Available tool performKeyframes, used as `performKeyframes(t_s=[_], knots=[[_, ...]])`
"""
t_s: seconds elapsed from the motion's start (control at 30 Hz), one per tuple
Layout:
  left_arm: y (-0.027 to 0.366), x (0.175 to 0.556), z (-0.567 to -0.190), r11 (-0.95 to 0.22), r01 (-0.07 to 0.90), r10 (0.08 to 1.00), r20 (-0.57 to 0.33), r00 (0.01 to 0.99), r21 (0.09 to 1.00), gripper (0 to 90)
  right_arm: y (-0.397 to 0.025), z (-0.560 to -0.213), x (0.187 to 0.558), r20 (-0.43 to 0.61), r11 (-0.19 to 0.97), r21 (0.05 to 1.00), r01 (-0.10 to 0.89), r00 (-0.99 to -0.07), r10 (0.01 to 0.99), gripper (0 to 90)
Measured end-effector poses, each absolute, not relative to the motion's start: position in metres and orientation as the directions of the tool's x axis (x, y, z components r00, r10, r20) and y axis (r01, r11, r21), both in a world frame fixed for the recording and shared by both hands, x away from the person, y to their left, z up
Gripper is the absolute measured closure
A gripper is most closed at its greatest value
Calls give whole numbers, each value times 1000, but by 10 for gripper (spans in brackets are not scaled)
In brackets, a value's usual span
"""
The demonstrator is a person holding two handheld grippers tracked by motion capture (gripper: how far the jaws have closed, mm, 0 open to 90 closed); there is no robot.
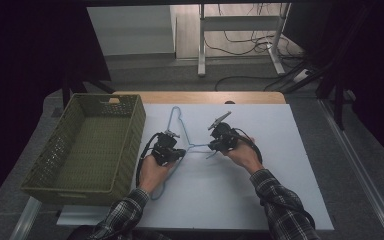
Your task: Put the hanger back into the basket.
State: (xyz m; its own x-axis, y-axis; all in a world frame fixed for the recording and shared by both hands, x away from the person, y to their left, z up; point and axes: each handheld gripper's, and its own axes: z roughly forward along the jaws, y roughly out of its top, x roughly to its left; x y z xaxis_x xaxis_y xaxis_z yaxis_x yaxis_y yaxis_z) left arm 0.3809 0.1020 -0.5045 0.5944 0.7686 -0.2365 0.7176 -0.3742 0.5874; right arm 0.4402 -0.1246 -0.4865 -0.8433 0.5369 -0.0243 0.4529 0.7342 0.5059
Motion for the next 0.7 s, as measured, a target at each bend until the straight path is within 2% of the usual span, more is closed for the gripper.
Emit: performKeyframes(t_s=[0.1,0.23,0.3,0.37,0.53,0.63,0.7], knots=[[105,381,-503,-368,716,764,-246,596,593,791,-124,-487,438,-26,731,508,455,-841,541,809],[107,384,-503,-373,711,750,-258,609,595,595,-123,-482,435,0,707,538,458,-839,544,817],[105,385,-504,-383,707,755,-239,610,595,559,-123,-477,434,13,692,556,460,-837,546,820],[105,385,-505,-385,705,758,-231,610,596,567,-123,-472,431,21,686,560,464,-836,548,821],[104,387,-505,-393,698,749,-233,621,599,688,-124,-467,427,41,674,567,474,-833,551,822],[104,386,-504,-387,693,747,-233,622,608,821,-125,-466,425,45,672,565,478,-832,554,821],[102,385,-502,-391,690,750,-224,622,608,853,-126,-466,424,54,667,562,489,-827,560,821]])
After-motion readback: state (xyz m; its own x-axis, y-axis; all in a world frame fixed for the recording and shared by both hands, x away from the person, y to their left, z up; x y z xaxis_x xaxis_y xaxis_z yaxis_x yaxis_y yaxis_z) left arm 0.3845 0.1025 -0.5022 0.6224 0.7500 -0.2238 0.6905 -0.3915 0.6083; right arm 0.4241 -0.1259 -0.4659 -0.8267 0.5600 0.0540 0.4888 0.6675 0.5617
